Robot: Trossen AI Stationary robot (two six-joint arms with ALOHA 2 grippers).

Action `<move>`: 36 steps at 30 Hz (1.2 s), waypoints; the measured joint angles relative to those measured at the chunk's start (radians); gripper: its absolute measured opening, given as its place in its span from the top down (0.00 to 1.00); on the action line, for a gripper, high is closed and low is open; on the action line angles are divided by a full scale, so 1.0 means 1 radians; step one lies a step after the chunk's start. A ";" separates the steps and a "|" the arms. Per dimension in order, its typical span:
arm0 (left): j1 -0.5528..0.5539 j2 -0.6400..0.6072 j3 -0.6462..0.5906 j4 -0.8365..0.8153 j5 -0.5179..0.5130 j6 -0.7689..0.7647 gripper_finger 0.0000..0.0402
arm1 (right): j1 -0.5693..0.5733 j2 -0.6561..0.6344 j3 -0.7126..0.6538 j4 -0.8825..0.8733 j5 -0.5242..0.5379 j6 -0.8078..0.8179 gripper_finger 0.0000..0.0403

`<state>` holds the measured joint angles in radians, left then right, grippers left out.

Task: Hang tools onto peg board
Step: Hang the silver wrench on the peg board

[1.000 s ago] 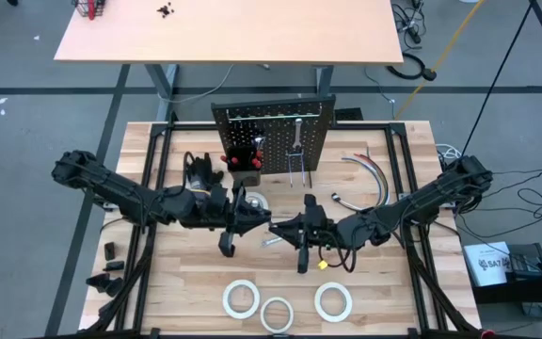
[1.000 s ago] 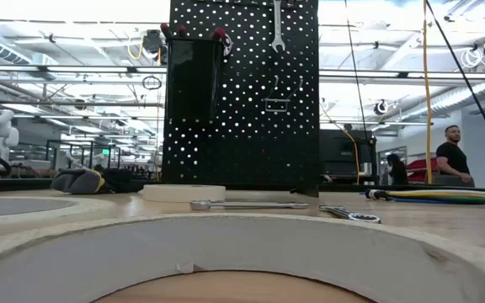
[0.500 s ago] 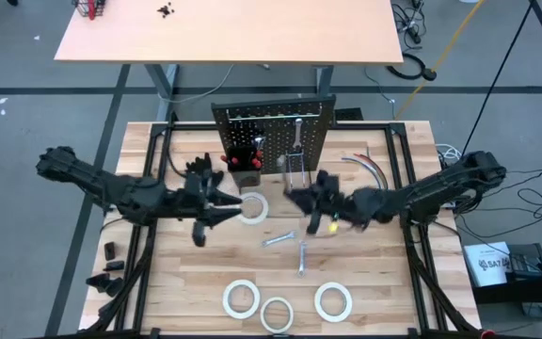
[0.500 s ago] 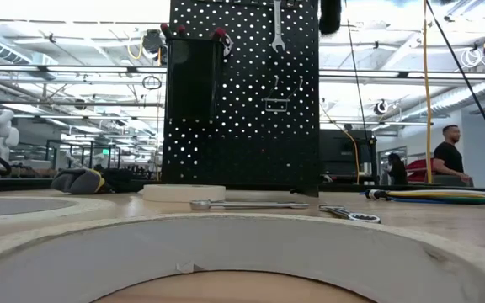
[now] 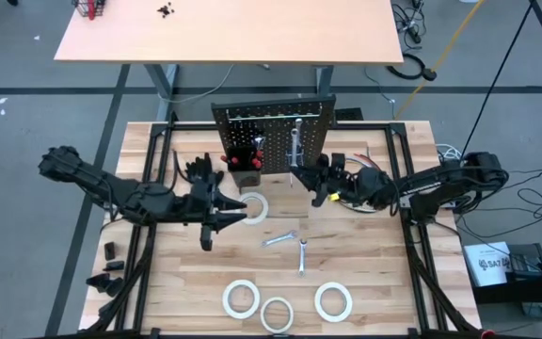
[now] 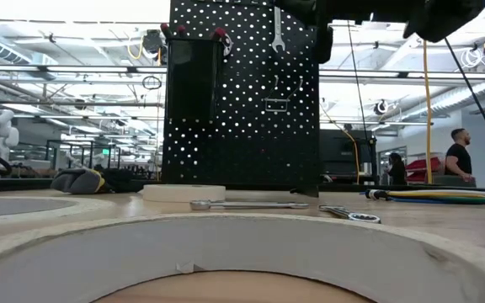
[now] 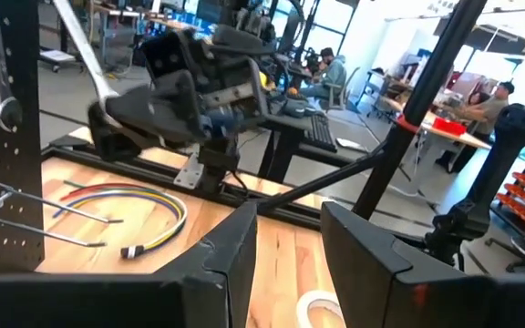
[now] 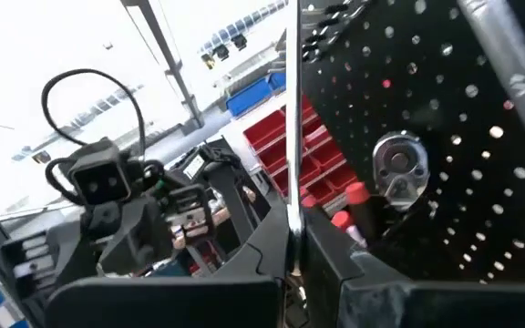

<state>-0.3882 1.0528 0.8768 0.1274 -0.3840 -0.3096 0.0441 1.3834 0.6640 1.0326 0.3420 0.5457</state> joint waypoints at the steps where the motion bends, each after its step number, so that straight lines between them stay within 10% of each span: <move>1: 0.000 0.002 0.000 -0.001 0.000 0.000 0.68 | -0.009 0.000 0.000 -0.002 -0.009 0.006 0.98; 36: 0.007 0.006 0.000 -0.023 -0.075 0.001 0.68 | -0.076 0.000 0.134 -0.261 -0.116 -0.038 0.98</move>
<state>-0.3809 1.0584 0.8768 0.1049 -0.4594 -0.3088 -0.0319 1.3838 0.7981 0.7720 0.2256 0.5079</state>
